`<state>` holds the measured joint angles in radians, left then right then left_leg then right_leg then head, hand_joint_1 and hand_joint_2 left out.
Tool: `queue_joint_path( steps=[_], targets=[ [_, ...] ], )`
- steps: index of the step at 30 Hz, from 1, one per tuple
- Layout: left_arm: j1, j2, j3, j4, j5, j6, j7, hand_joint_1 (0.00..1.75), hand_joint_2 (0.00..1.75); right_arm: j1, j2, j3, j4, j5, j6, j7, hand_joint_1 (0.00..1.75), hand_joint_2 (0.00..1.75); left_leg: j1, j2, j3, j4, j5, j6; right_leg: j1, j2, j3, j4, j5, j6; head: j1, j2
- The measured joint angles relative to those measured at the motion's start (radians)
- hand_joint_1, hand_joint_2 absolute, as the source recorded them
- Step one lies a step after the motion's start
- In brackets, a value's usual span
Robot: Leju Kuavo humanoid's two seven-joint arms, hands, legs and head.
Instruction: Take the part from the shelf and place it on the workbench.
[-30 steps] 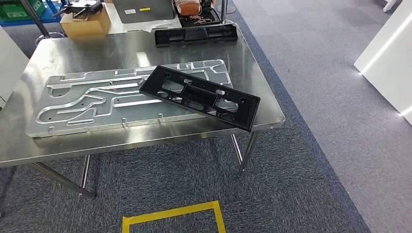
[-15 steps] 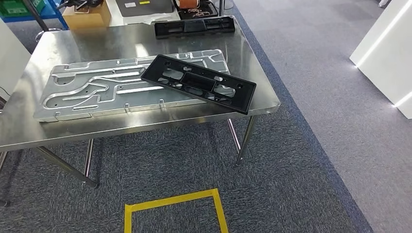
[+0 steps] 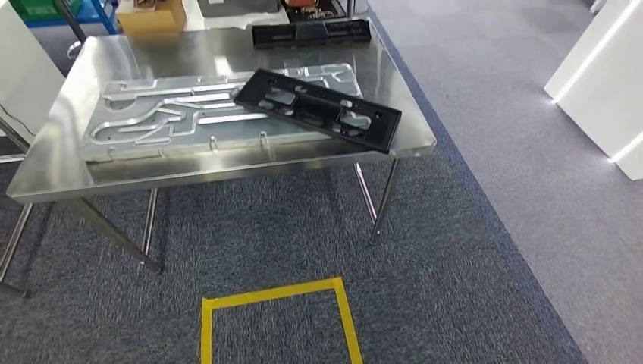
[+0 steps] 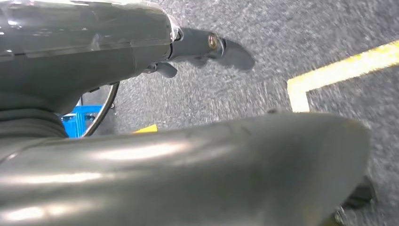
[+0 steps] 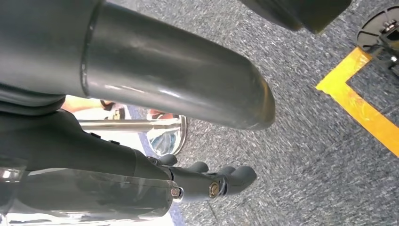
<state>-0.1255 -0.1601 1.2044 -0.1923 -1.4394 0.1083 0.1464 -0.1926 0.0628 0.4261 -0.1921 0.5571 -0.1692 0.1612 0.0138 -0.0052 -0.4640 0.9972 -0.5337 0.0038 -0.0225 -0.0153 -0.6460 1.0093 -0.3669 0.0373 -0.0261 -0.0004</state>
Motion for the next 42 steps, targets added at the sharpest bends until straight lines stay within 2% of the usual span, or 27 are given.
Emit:
queue_joint_path(
  steps=[1,2,5,6,7,9,10,12,14,16,17,20,21,22,23,25,27,28,31,32,33,35,37,38,39,40,42],
  targets=[
    [0.0,0.0,0.0,0.0,0.0,0.0,0.0,0.0,0.0,0.0,0.0,0.0,0.0,0.003,0.0,0.0,0.0,0.0,-0.001,0.003,-0.009,0.0,0.01,0.012,-0.003,0.002,-0.006,0.007,-0.011,0.005,0.0,0.0],
    [0.0,0.0,0.0,0.0,0.001,0.0,0.0,0.0,0.0,0.001,0.0,0.0,0.0,0.005,0.0,-0.001,0.0,0.0,-0.001,0.005,-0.02,-0.001,0.022,0.022,-0.005,0.003,-0.017,0.029,-0.044,0.009,0.0,0.0],
    [-0.001,0.0,0.0,0.0,0.002,0.001,0.0,0.0,0.0,0.001,0.0,0.0,0.001,0.011,0.0,-0.001,0.0,0.0,-0.005,0.009,-0.064,0.0,0.06,0.038,-0.005,0.007,-0.068,0.204,-0.197,0.012,0.0,0.0],
    [-0.001,0.0,0.0,0.0,0.002,0.001,0.0,0.0,0.0,0.001,0.0,0.0,0.001,0.013,0.0,-0.001,0.0,0.0,-0.008,0.009,-0.08,0.0,0.073,0.039,-0.004,0.008,-0.076,0.262,-0.219,0.012,0.0,0.0],
    [0.0,0.0,0.0,0.0,0.003,0.001,0.0,0.0,0.0,0.001,0.0,0.0,0.001,0.014,0.0,-0.001,0.0,0.0,-0.011,0.01,-0.096,0.001,0.085,0.039,-0.002,0.008,-0.071,0.294,-0.215,0.01,0.0,0.0],
    [0.001,0.0,0.001,0.0,0.004,0.002,0.0,0.0,0.0,0.001,0.0,0.001,0.001,0.016,0.002,-0.001,0.0,0.0,-0.018,0.009,-0.128,0.002,0.108,0.038,0.003,0.009,-0.007,0.252,-0.167,-0.002,0.0,0.0],
    [0.001,-0.001,0.001,0.0,0.004,0.002,0.0,0.0,0.0,-0.001,0.0,0.001,0.001,0.016,0.003,-0.001,0.0,0.0,-0.02,0.008,-0.141,0.003,0.118,0.037,0.009,0.01,0.05,0.184,-0.15,-0.013,0.0,0.0],
    [0.001,-0.003,0.001,0.0,0.003,0.003,-0.002,0.0,0.0,-0.006,-0.001,0.001,0.001,0.016,0.004,-0.003,0.0,0.0,-0.025,0.008,-0.156,0.005,0.133,0.031,0.021,0.008,0.167,0.026,-0.161,-0.031,0.0,0.0],
    [0.002,-0.004,0.001,0.0,0.003,0.003,-0.003,0.0,0.0,-0.009,-0.002,0.0,0.001,0.016,0.003,-0.008,0.0,0.0,-0.025,0.011,-0.16,0.006,0.148,0.02,0.029,0.004,0.215,-0.048,-0.178,-0.038,0.0,0.0],
    [0.002,-0.004,0.001,0.0,0.003,0.005,-0.004,0.0,0.0,-0.009,0.0,0.0,0.001,0.016,0.003,-0.014,0.0,0.0,-0.022,0.012,-0.165,0.01,0.152,0.009,0.027,0.001,0.208,-0.055,-0.163,-0.045,0.0,0.0],
    [0.003,-0.004,0.001,0.0,0.003,0.007,-0.005,0.0,0.0,-0.009,0.001,0.0,0.001,0.015,0.003,-0.016,0.0,0.0,-0.021,0.011,-0.173,0.029,0.134,0.003,0.025,0.0,0.203,-0.058,-0.154,-0.052,0.0,0.0],
    [0.005,-0.004,0.001,0.0,0.002,0.009,-0.007,0.0,0.0,-0.007,0.002,0.0,0.001,0.015,0.008,-0.026,0.0,0.0,-0.012,0.009,-0.233,0.2,0.011,-0.015,0.022,-0.002,0.176,-0.058,-0.13,-0.062,-0.001,0.0],
    [0.006,-0.004,0.001,0.0,0.002,0.009,-0.008,0.0,0.0,-0.005,0.003,0.0,0.001,0.014,0.012,-0.029,0.0,0.0,-0.009,0.009,-0.249,0.261,-0.016,-0.02,0.022,-0.003,0.166,-0.056,-0.124,-0.061,-0.001,0.0],
    [0.006,-0.004,0.001,0.0,0.002,0.009,-0.009,0.0,0.0,-0.004,0.003,0.0,0.001,0.013,0.016,-0.031,0.0,0.0,-0.006,0.01,-0.252,0.293,-0.023,-0.024,0.021,-0.003,0.156,-0.052,-0.119,-0.059,-0.001,0.0],
    [0.007,-0.004,0.001,0.0,0.001,0.01,-0.01,0.0,0.0,-0.002,0.003,0.0,0.001,0.012,0.021,-0.032,0.0,0.0,-0.004,0.01,-0.234,0.286,-0.012,-0.027,0.02,-0.003,0.147,-0.047,-0.115,-0.057,-0.001,0.0],
    [0.007,-0.004,0.001,0.0,0.001,0.011,-0.012,0.0,0.0,0.0,0.003,0.0,0.001,0.016,0.028,-0.034,0.0,0.0,0.0,0.013,-0.146,0.161,0.032,-0.029,0.017,-0.004,0.132,-0.033,-0.112,-0.052,-0.001,0.0],
    [0.005,-0.003,0.001,0.0,0.001,0.013,-0.015,0.0,0.0,0.0,0.003,0.0,0.001,0.021,0.032,-0.035,0.0,0.0,-0.003,0.018,-0.072,0.041,0.052,-0.019,0.018,-0.005,0.12,-0.02,-0.112,-0.043,0.0,0.0],
    [0.004,-0.003,0.001,0.0,0.002,0.014,-0.016,0.0,0.0,0.0,0.003,0.0,0.001,0.023,0.033,-0.036,0.0,0.0,-0.006,0.019,-0.06,0.016,0.048,-0.012,0.019,-0.006,0.116,-0.016,-0.111,-0.038,0.0,0.0],
    [0.004,-0.004,0.001,0.0,0.003,0.016,-0.021,0.0,0.0,-0.001,0.004,0.0,0.001,0.028,0.034,-0.036,0.0,0.0,-0.006,0.013,-0.064,0.005,0.051,0.013,0.019,-0.008,0.111,-0.007,-0.113,-0.019,0.0,0.0],
    [0.004,-0.004,0.001,0.0,0.003,0.016,-0.022,0.0,0.0,-0.001,0.004,0.0,0.001,0.031,0.034,-0.035,0.0,0.0,-0.004,0.012,-0.066,0.001,0.056,0.022,0.018,-0.005,0.103,0.01,-0.126,-0.014,0.0,0.0],
    [0.004,-0.005,0.001,0.0,0.002,0.016,-0.023,0.0,0.0,-0.001,0.004,0.0,0.001,0.033,0.033,-0.033,0.0,0.0,-0.002,0.01,-0.068,-0.002,0.061,0.029,0.017,-0.001,0.087,0.045,-0.151,-0.01,0.0,0.0],
    [0.004,-0.005,0.001,0.0,0.001,0.017,-0.023,0.0,0.0,0.0,0.004,0.0,0.001,0.038,0.034,-0.028,0.0,0.0,-0.003,0.008,-0.077,-0.002,0.068,0.037,0.014,0.007,0.027,0.172,-0.221,-0.004,0.0,0.0],
    [0.006,-0.005,0.001,0.0,0.001,0.017,-0.024,0.0,0.0,0.002,0.004,0.0,0.001,0.041,0.035,-0.024,0.0,0.0,-0.004,0.001,-0.085,0.0,0.072,0.037,0.011,0.008,-0.02,0.273,-0.253,0.0,0.0,0.0],
    [0.006,-0.005,0.001,0.0,0.001,0.018,-0.024,0.0,0.0,0.003,0.004,0.0,0.001,0.042,0.035,-0.022,0.0,0.0,-0.005,-0.003,-0.087,0.001,0.074,0.036,0.01,0.009,-0.019,0.272,-0.24,0.0,0.0,0.0],
    [0.007,-0.005,0.001,0.0,0.001,0.018,-0.024,0.0,0.0,0.004,0.004,0.0,0.001,0.043,0.035,-0.021,0.0,0.0,-0.005,-0.008,-0.088,0.002,0.075,0.034,0.009,0.011,0.003,0.231,-0.21,-0.001,0.0,0.0],
    [0.006,-0.005,0.001,0.0,0.0,0.018,-0.025,0.0,0.0,0.004,0.004,0.0,0.001,0.044,0.035,-0.02,0.0,0.0,-0.004,-0.013,-0.088,0.003,0.076,0.032,0.009,0.017,0.04,0.16,-0.171,-0.005,0.0,0.0],
    [0.005,-0.006,0.001,0.0,-0.001,0.018,-0.028,0.0,0.0,0.003,0.002,0.0,0.001,0.045,0.035,-0.02,0.0,0.0,-0.007,-0.023,-0.091,0.006,0.078,0.025,0.01,0.039,0.102,0.029,-0.124,-0.013,0.0,0.0]
  ],
)
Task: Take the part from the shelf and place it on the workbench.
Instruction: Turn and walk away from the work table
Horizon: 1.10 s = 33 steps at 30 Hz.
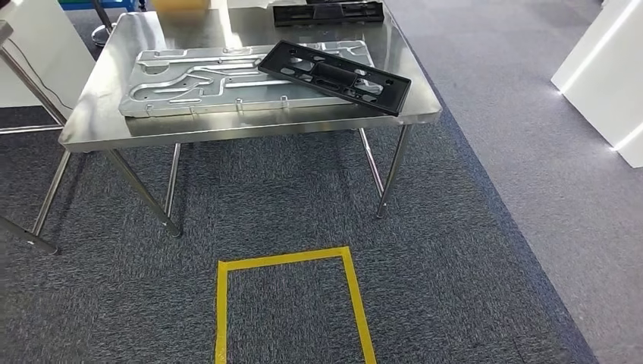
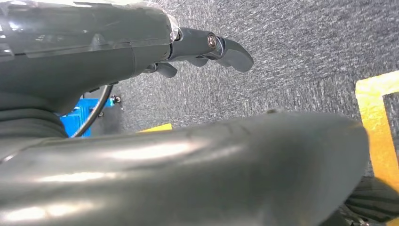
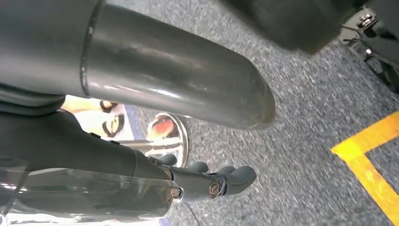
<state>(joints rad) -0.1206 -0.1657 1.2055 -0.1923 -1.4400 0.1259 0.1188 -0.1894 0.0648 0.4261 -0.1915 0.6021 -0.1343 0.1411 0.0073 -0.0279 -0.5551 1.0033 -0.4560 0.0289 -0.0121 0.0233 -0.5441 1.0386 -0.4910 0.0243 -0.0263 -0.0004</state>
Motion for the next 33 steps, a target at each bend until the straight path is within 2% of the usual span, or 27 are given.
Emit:
queue_joint_path(
  steps=[1,2,4,5,7,9,10,11,12,14,15,16,17,19,21,22,24,25,26,27,29,30,31,33],
  targets=[
    [-0.001,0.0,0.0,0.0,0.0,0.0,-0.001,0.0,0.0,0.0,-0.001,0.0,0.0,0.001,0.0,0.0,0.0,0.0,-0.001,-0.004,-0.003,0.001,0.002,-0.005,0.002,0.008,0.014,-0.033,0.008,-0.003,0.0,0.0],
    [-0.001,0.0,0.0,0.0,-0.001,0.0,-0.001,0.0,0.0,0.0,-0.002,0.0,0.0,0.001,0.0,0.0,0.0,0.0,0.0,-0.007,-0.006,0.001,0.004,-0.012,0.004,0.01,0.015,-0.043,0.007,-0.006,0.0,0.0],
    [0.0,0.0,0.0,0.0,-0.001,0.0,-0.002,0.0,0.0,0.001,-0.002,0.0,0.0,0.003,0.0,-0.001,0.0,0.0,0.002,-0.011,-0.01,0.001,0.006,-0.023,0.003,0.0,0.014,-0.048,0.014,-0.016,0.0,0.0],
    [0.0,0.001,0.0,0.0,-0.001,0.0,-0.002,0.0,0.0,0.001,-0.002,0.0,0.0,0.004,0.0,-0.001,0.0,0.0,0.002,-0.008,-0.015,0.012,-0.003,-0.028,0.001,-0.006,0.014,-0.053,0.018,-0.022,0.0,0.0],
    [-0.001,0.002,0.0,0.0,0.0,0.0,-0.002,0.0,0.0,0.001,-0.002,0.0,0.0,0.007,0.001,-0.001,0.0,0.0,0.004,0.005,-0.051,0.093,-0.054,-0.036,-0.002,-0.02,0.015,-0.06,0.024,-0.034,0.0,0.0],
    [-0.001,0.001,0.0,0.0,0.001,0.0,-0.002,0.0,0.0,0.002,-0.002,0.0,0.0,0.009,0.002,-0.003,0.0,0.0,0.005,0.012,-0.111,0.229,-0.121,-0.042,0.0,-0.034,0.012,-0.06,0.024,-0.038,0.0,0.0],
    [0.0,0.001,0.0,0.0,0.001,0.0,-0.002,0.0,0.0,0.003,-0.001,0.0,0.0,0.009,0.003,-0.004,0.0,0.0,0.006,0.013,-0.131,0.277,-0.136,-0.045,0.001,-0.041,0.01,-0.058,0.024,-0.038,0.0,0.0],
    [0.001,0.002,0.0,0.0,0.001,0.0,-0.002,0.0,0.0,0.003,-0.001,0.0,0.0,0.01,0.004,-0.004,0.0,0.0,0.006,0.015,-0.135,0.29,-0.131,-0.047,0.001,-0.046,0.009,-0.056,0.024,-0.038,0.0,0.0],
    [0.003,0.002,0.0,0.0,0.001,0.0,-0.002,0.0,0.0,0.003,-0.001,0.0,0.0,0.01,0.004,-0.004,0.0,0.0,0.006,0.018,-0.119,0.264,-0.109,-0.048,0.001,-0.051,0.008,-0.053,0.023,-0.037,0.0,0.0],
    [0.002,0.004,0.0,0.0,-0.001,0.0,-0.003,0.0,0.0,0.002,-0.001,0.0,0.0,0.01,0.005,-0.006,0.0,0.0,0.006,0.038,-0.048,0.13,-0.047,-0.044,0.002,-0.06,0.007,-0.044,0.018,-0.031,0.0,0.0],
    [0.0,0.005,0.0,0.0,-0.003,0.0,-0.004,0.0,0.0,0.002,-0.001,0.0,0.0,0.01,0.006,-0.007,0.0,0.0,0.003,0.049,-0.017,0.069,-0.029,-0.038,0.004,-0.064,0.006,-0.038,0.015,-0.026,0.0,0.0],
    [-0.002,0.006,0.0,0.0,-0.005,0.0,-0.005,0.0,0.0,0.002,-0.001,0.0,0.0,0.01,0.006,-0.007,0.0,0.0,0.0,0.057,0.002,0.03,-0.022,-0.032,0.006,-0.069,0.004,-0.035,0.013,-0.021,0.0,0.0],
    [-0.003,0.006,0.0,0.0,-0.006,0.0,-0.006,0.0,0.0,0.002,-0.001,0.0,0.0,0.009,0.007,-0.007,0.0,0.0,-0.003,0.061,0.007,0.015,-0.024,-0.025,0.009,-0.073,0.003,-0.032,0.012,-0.017,0.0,0.0],
    [0.0,0.006,0.0,0.0,-0.008,0.0,-0.006,0.0,0.0,0.001,-0.001,0.0,0.0,0.008,0.008,-0.007,0.0,0.0,-0.004,0.051,0.004,0.01,-0.02,-0.013,0.009,-0.08,0.001,-0.031,0.011,-0.006,0.0,0.0],
    [0.002,0.007,0.0,0.0,-0.008,0.0,-0.006,0.0,0.0,0.001,-0.001,0.0,0.0,0.007,0.009,-0.007,0.0,0.0,-0.001,0.044,0.004,0.004,-0.013,-0.001,0.006,-0.064,-0.01,-0.003,-0.012,0.006,0.0,0.0],
    [0.001,0.007,0.0,0.0,-0.008,0.0,-0.006,0.0,0.0,0.001,-0.001,0.0,0.0,0.006,0.009,-0.007,0.0,0.0,0.0,0.041,0.003,0.002,-0.009,0.004,0.003,-0.051,-0.029,0.039,-0.04,0.011,0.0,0.0],
    [-0.001,0.007,0.0,0.0,-0.008,-0.001,-0.006,0.0,0.0,0.003,-0.001,0.0,0.0,0.006,0.011,-0.007,0.0,0.0,0.0,0.033,-0.003,0.002,-0.006,0.01,0.001,-0.032,-0.093,0.17,-0.107,0.017,0.0,0.0],
    [-0.001,0.007,0.0,0.0,-0.008,-0.001,-0.005,0.0,0.0,0.005,-0.001,0.0,0.0,0.006,0.012,-0.007,0.0,0.0,-0.001,0.028,-0.005,0.002,-0.005,0.011,0.0,-0.03,-0.122,0.228,-0.126,0.019,0.0,0.0],
    [-0.001,0.007,0.0,0.0,-0.008,-0.001,-0.005,0.0,0.0,0.007,-0.001,0.0,0.0,0.006,0.014,-0.007,0.0,0.0,-0.001,0.022,-0.006,0.003,-0.005,0.011,-0.001,-0.029,-0.136,0.255,-0.126,0.019,0.0,0.0],
    [0.0,0.006,0.0,0.0,-0.008,-0.001,-0.003,0.0,0.0,0.008,-0.001,0.0,0.001,0.007,0.016,-0.007,0.0,0.0,-0.001,0.015,-0.006,0.003,-0.005,0.011,-0.002,-0.028,-0.129,0.239,-0.103,0.018,0.0,0.0],
    [0.0,0.006,0.0,0.0,-0.008,-0.002,-0.002,0.0,0.0,0.008,-0.002,0.0,0.001,0.008,0.02,-0.007,0.0,0.0,0.0,0.001,-0.004,0.005,-0.005,0.008,-0.002,-0.017,-0.066,0.107,-0.03,0.011,0.0,0.0],
    [-0.001,0.006,0.0,0.0,-0.008,-0.002,-0.001,0.0,0.0,0.007,-0.002,0.0,0.001,0.008,0.022,-0.007,0.0,0.0,-0.002,-0.005,-0.005,0.007,-0.005,0.004,-0.001,-0.006,-0.034,0.039,-0.004,0.007,0.0,0.0],
    [-0.002,0.006,0.0,0.0,-0.008,-0.002,-0.001,0.0,0.0,0.005,-0.002,0.0,0.001,0.009,0.022,-0.007,0.0,0.0,-0.002,-0.01,-0.007,0.008,-0.005,-0.001,0.0,0.003,-0.014,-0.006,0.009,0.002,0.0,0.0],
    [-0.002,0.006,0.0,0.0,-0.008,-0.002,0.0,0.0,0.0,0.004,-0.002,0.0,0.001,0.008,0.023,-0.007,0.0,0.0,-0.003,-0.017,-0.011,0.008,-0.002,-0.013,0.004,0.008,-0.006,-0.03,0.012,-0.006,0.0,0.0]
  ],
)
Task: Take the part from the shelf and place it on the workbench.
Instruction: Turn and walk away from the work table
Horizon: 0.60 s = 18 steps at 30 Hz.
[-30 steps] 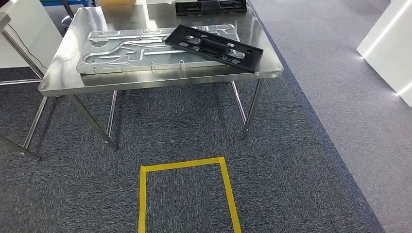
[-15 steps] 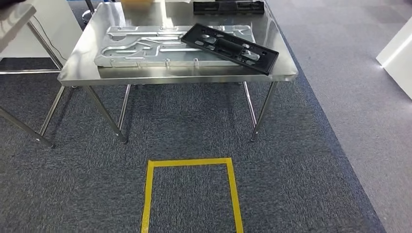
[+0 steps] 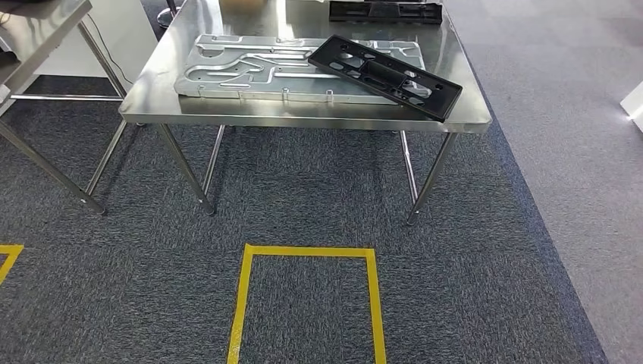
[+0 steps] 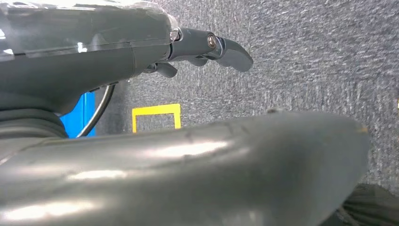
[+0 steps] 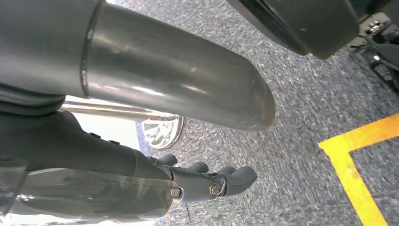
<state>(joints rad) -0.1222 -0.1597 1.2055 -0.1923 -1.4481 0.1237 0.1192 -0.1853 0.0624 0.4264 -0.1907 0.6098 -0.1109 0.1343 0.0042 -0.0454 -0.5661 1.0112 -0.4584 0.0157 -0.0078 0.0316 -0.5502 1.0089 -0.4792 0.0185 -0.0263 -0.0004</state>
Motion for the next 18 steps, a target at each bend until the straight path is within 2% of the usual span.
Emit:
queue_joint_path(
  steps=[2,3,4,6,7,8,9,10,11,13,14,16,18],
  targets=[
    [0.001,0.001,0.0,0.0,-0.002,-0.002,0.001,0.0,0.0,0.001,0.001,0.0,0.0,-0.002,0.001,-0.001,0.0,0.0,0.001,-0.001,-0.003,0.004,-0.004,-0.011,-0.004,-0.011,0.001,-0.008,0.006,-0.012,0.0,0.0],
    [0.001,0.001,0.0,0.0,-0.003,-0.003,0.001,0.0,0.0,0.002,0.001,0.0,0.0,-0.004,0.0,-0.001,0.0,0.0,0.001,0.006,-0.011,0.021,-0.017,-0.017,-0.006,-0.017,0.003,-0.013,0.009,-0.02,0.0,0.0],
    [0.0,0.001,0.0,0.0,-0.004,-0.004,0.002,0.0,0.0,0.003,0.001,0.0,0.0,-0.005,0.0,-0.002,0.0,0.0,0.001,0.015,-0.028,0.06,-0.042,-0.021,-0.008,-0.025,0.004,-0.017,0.012,-0.026,0.0,0.0],
    [0.0,0.001,0.0,0.0,-0.007,-0.005,0.002,0.0,0.0,0.006,0.001,0.0,0.0,-0.007,-0.001,-0.004,0.0,0.0,0.004,0.029,-0.086,0.192,-0.111,-0.028,-0.005,-0.038,0.003,-0.018,0.011,-0.033,0.0,0.0],
    [0.0,0.001,0.0,0.0,-0.008,-0.006,0.003,0.0,0.0,0.008,0.001,-0.001,0.0,-0.007,-0.001,-0.005,0.0,0.0,0.006,0.032,-0.114,0.255,-0.136,-0.031,-0.004,-0.045,0.003,-0.017,0.011,-0.034,0.0,0.0],
    [0.001,0.001,0.0,0.0,-0.008,-0.006,0.004,0.0,0.0,0.01,0.001,-0.001,0.0,-0.008,-0.001,-0.005,0.0,0.0,0.007,0.033,-0.128,0.29,-0.143,-0.033,-0.003,-0.052,0.003,-0.016,0.01,-0.034,0.0,0.0],
    [0.002,0.002,0.0,0.0,-0.008,-0.007,0.004,0.0,0.0,0.011,0.001,-0.001,0.0,-0.009,-0.001,-0.006,0.0,0.0,0.007,0.036,-0.123,0.284,-0.129,-0.034,-0.003,-0.057,0.003,-0.015,0.01,-0.034,0.0,0.0],
    [0.003,0.002,0.0,0.0,-0.008,-0.007,0.005,0.0,0.0,0.011,0.002,-0.001,0.0,-0.009,-0.002,-0.006,0.0,0.0,0.008,0.039,-0.097,0.235,-0.098,-0.034,-0.003,-0.062,0.004,-0.013,0.009,-0.032,0.0,0.0],
    [0.003,0.003,0.0,0.0,-0.008,-0.007,0.005,0.0,0.0,0.011,0.002,-0.001,0.0,-0.01,-0.002,-0.006,0.0,0.0,0.007,0.048,-0.059,0.163,-0.063,-0.031,-0.002,-0.067,0.005,-0.011,0.007,-0.03,0.0,0.0],
    [-0.001,0.004,0.0,0.0,-0.007,-0.007,0.006,0.0,0.0,0.011,0.003,-0.001,0.0,-0.011,-0.003,-0.007,0.0,0.0,0.003,0.066,0.003,0.038,-0.023,-0.023,0.003,-0.075,0.005,-0.005,0.002,-0.02,0.0,0.0],
    [-0.002,0.004,0.0,0.0,-0.006,-0.007,0.006,0.0,0.0,0.011,0.003,-0.002,0.0,-0.012,-0.003,-0.007,0.0,0.0,0.001,0.071,0.015,0.011,-0.02,-0.017,0.005,-0.079,0.004,-0.003,0.001,-0.016,0.0,0.0],
    [-0.001,0.004,0.0,0.0,-0.004,-0.006,0.007,0.0,0.0,0.01,0.003,-0.002,0.0,-0.012,-0.004,-0.008,0.0,0.0,-0.001,0.064,0.015,0.003,-0.021,-0.005,0.006,-0.087,0.004,-0.003,0.001,-0.005,0.0,0.0],
    [0.002,0.004,0.0,0.0,-0.001,-0.006,0.009,0.0,0.0,0.009,0.004,-0.002,0.0,-0.012,-0.004,-0.008,0.0,0.0,0.002,0.057,0.016,-0.004,-0.014,0.009,0.003,-0.076,0.0,0.014,-0.015,0.007,0.0,0.0]
  ],
)
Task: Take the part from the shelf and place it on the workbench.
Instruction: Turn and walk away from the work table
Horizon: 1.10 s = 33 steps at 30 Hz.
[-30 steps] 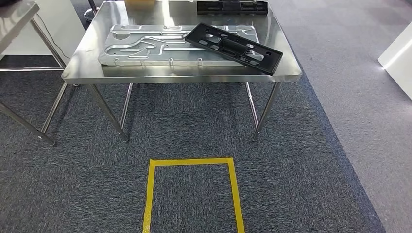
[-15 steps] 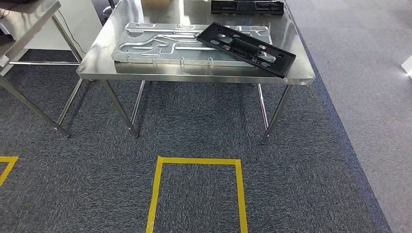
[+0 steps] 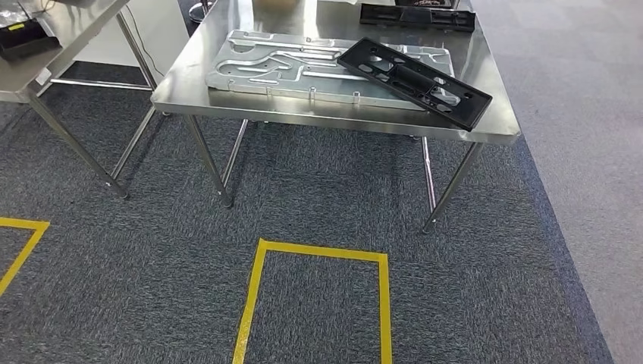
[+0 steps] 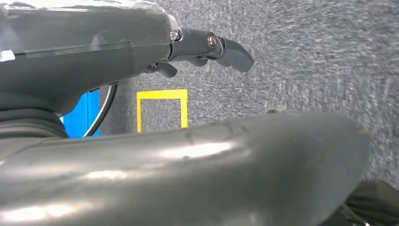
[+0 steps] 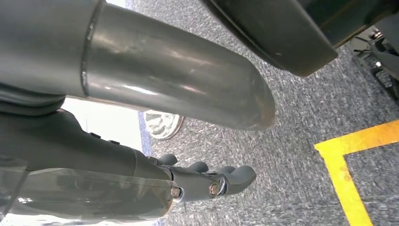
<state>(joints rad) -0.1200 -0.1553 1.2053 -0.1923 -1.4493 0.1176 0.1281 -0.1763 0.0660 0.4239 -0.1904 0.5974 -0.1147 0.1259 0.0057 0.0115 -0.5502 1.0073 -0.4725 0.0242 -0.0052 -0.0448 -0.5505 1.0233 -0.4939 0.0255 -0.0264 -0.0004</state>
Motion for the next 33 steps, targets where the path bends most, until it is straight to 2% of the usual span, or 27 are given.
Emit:
queue_joint_path(
  steps=[2,4,5,6,7,9,10,11,12,14,16,17,19,20,21,22,24,25,26,27,29,30,32,33],
  targets=[
    [-0.002,0.0,0.0,0.0,0.002,0.001,0.001,0.0,0.0,0.0,0.0,-0.001,0.0,0.0,0.0,0.0,0.0,0.0,0.003,-0.007,-0.001,-0.005,0.006,0.01,-0.004,0.025,-0.038,0.086,-0.055,0.009,0.0,0.0],
    [-0.003,0.0,0.0,0.0,0.003,0.002,0.002,0.0,0.0,0.002,0.0,-0.002,0.0,0.0,0.0,0.0,0.0,0.0,0.002,-0.016,-0.005,-0.004,0.008,0.013,-0.006,0.037,-0.103,0.217,-0.115,0.013,0.0,0.0],
    [-0.002,0.0,0.0,0.0,0.004,0.002,0.002,0.0,0.0,0.003,0.0,-0.004,0.0,0.0,0.0,0.0,0.0,0.0,0.001,-0.021,-0.007,-0.003,0.008,0.014,-0.006,0.038,-0.123,0.257,-0.122,0.014,0.0,0.0],
    [-0.001,0.0,0.0,0.0,0.004,0.002,0.003,0.0,0.0,0.003,0.0,-0.006,0.0,0.0,0.0,0.0,0.0,0.0,0.001,-0.027,-0.007,-0.002,0.009,0.014,-0.007,0.039,-0.126,0.261,-0.11,0.013,0.0,0.0],
    [-0.001,0.0,0.0,0.0,0.004,0.002,0.004,0.0,0.0,0.003,0.0,-0.008,0.0,0.0,0.001,0.0,0.0,0.0,0.001,-0.034,-0.006,-0.001,0.008,0.013,-0.007,0.041,-0.109,0.224,-0.08,0.011,0.0,0.0],
    [-0.001,-0.001,0.0,0.0,0.003,0.003,0.004,0.0,0.0,0.003,-0.001,-0.011,0.0,-0.001,0.001,0.0,0.0,0.0,0.0,-0.048,-0.005,0.0,0.008,0.01,-0.006,0.059,-0.042,0.084,-0.011,0.002,0.0,0.0],
    [-0.002,-0.002,0.0,0.0,0.003,0.003,0.004,0.0,0.0,0.003,-0.002,-0.013,0.0,-0.001,0.001,0.0,0.0,0.0,-0.001,-0.054,-0.006,0.001,0.008,0.006,-0.005,0.068,-0.016,0.027,0.009,-0.003,0.0,0.0],
    [-0.002,-0.003,0.0,0.0,0.002,0.003,0.004,0.0,0.0,0.003,-0.002,-0.015,0.0,-0.001,0.0,0.0,0.0,0.0,-0.001,-0.059,-0.007,0.002,0.009,0.001,-0.003,0.076,-0.002,-0.006,0.017,-0.007,0.0,0.0],
    [-0.002,-0.003,0.0,0.0,0.001,0.003,0.004,0.0,0.0,0.002,-0.003,-0.016,0.0,-0.001,0.0,0.0,0.0,0.0,-0.001,-0.063,-0.009,0.001,0.009,-0.005,-0.001,0.078,0.001,-0.017,0.015,-0.01,0.0,0.0],
    [-0.001,-0.002,0.0,0.0,0.001,0.003,0.006,0.0,0.0,0.002,-0.002,-0.017,0.0,-0.002,0.0,0.0,0.0,0.0,0.001,-0.068,-0.011,0.0,0.01,-0.018,-0.002,0.068,0.002,-0.024,0.02,-0.019,0.0,0.0],
    [-0.001,-0.001,0.0,0.0,0.0,0.003,0.008,0.0,0.0,0.002,0.0,-0.017,0.0,-0.001,-0.001,-0.001,0.0,0.0,0.001,-0.053,-0.026,0.034,-0.015,-0.028,-0.007,0.055,0.006,-0.034,0.026,-0.033,0.0,0.0],
    [-0.002,-0.001,0.0,0.0,0.0,0.003,0.008,0.0,0.0,0.003,0.001,-0.018,0.0,-0.001,-0.001,-0.001,0.0,0.0,0.002,-0.042,-0.047,0.083,-0.044,-0.033,-0.008,0.047,0.008,-0.038,0.028,-0.038,0.0,0.0],
    [-0.002,-0.001,0.0,0.0,0.0,0.002,0.011,0.0,0.0,0.004,0.001,-0.019,0.0,-0.001,0.0,-0.001,0.0,0.0,0.005,-0.027,-0.111,0.221,-0.111,-0.041,-0.006,0.032,0.007,-0.038,0.027,-0.043,0.0,0.0],
    [-0.001,-0.001,0.0,0.0,0.0,0.001,0.013,0.0,0.0,0.005,0.002,-0.019,0.0,-0.001,0.001,-0.001,0.0,0.0,0.006,-0.026,-0.134,0.272,-0.127,-0.044,-0.005,0.026,0.006,-0.036,0.026,-0.043,0.0,0.0],
    [0.001,-0.001,0.0,0.0,0.0,0.001,0.015,0.0,0.0,0.005,0.002,-0.019,0.0,0.0,0.001,-0.001,0.0,0.0,0.007,-0.024,-0.141,0.288,-0.124,-0.047,-0.005,0.02,0.006,-0.035,0.026,-0.043,0.0,0.0],
    [0.002,0.0,0.0,0.0,0.0,0.0,0.016,0.0,0.0,0.005,0.002,-0.019,0.0,0.0,0.001,-0.001,0.0,0.0,0.008,-0.02,-0.126,0.26,-0.1,-0.048,-0.005,0.015,0.006,-0.033,0.024,-0.041,0.0,0.0],
    [0.002,0.001,0.0,0.0,0.0,0.0,0.017,0.0,0.0,0.005,0.002,-0.019,0.0,0.0,0.001,0.0,0.0,0.0,0.008,0.0,-0.056,0.123,-0.037,-0.044,-0.005,0.005,0.008,-0.026,0.019,-0.035,0.0,0.0],
    [0.001,0.001,0.0,0.0,0.0,0.0,0.018,0.0,0.0,0.005,0.002,-0.019,0.0,0.0,0.001,0.0,0.0,0.0,0.005,0.01,-0.025,0.061,-0.017,-0.038,-0.003,0.001,0.008,-0.022,0.016,-0.031,0.0,0.0],
    [0.0,0.002,0.0,0.0,0.0,-0.001,0.018,0.0,0.0,0.004,0.002,-0.019,0.0,0.0,0.002,0.0,0.0,0.0,0.003,0.017,-0.006,0.022,-0.008,-0.031,0.0,-0.003,0.008,-0.019,0.014,-0.026,0.0,0.0],
    [0.0,0.002,0.0,0.0,0.001,-0.002,0.019,0.0,0.0,0.004,0.002,-0.019,0.0,0.0,0.002,0.0,0.0,0.0,0.0,0.02,-0.002,0.008,-0.009,-0.024,0.002,-0.006,0.007,-0.018,0.013,-0.021,0.0,0.0],
    [0.002,0.002,0.0,0.0,0.001,-0.003,0.021,0.0,0.0,0.004,0.002,-0.02,0.0,0.001,0.002,0.0,0.0,0.0,-0.001,0.007,-0.003,0.005,-0.005,-0.011,0.002,-0.012,0.008,-0.018,0.012,-0.009,0.0,0.0],
    [0.003,0.002,0.0,0.0,0.001,-0.004,0.022,0.0,0.0,0.004,0.002,-0.02,0.0,0.002,0.002,0.0,0.0,0.0,0.0,0.003,-0.003,0.002,-0.001,-0.005,0.0,-0.007,0.006,-0.012,0.005,-0.003,0.0,0.0],
    [0.002,0.002,0.0,0.0,0.001,-0.007,0.025,0.0,0.0,0.004,0.002,-0.02,0.0,0.003,0.004,0.0,0.0,0.0,0.003,-0.005,-0.003,-0.004,0.006,0.006,-0.004,0.015,-0.02,0.049,-0.038,0.008,0.0,0.0],
    [0.001,0.002,0.0,0.0,0.001,-0.009,0.027,0.0,0.0,0.005,0.002,-0.02,0.0,0.004,0.005,0.0,0.0,0.0,0.004,-0.008,-0.005,-0.005,0.008,0.009,-0.006,0.027,-0.048,0.11,-0.073,0.011,0.0,0.0]
  ],
)
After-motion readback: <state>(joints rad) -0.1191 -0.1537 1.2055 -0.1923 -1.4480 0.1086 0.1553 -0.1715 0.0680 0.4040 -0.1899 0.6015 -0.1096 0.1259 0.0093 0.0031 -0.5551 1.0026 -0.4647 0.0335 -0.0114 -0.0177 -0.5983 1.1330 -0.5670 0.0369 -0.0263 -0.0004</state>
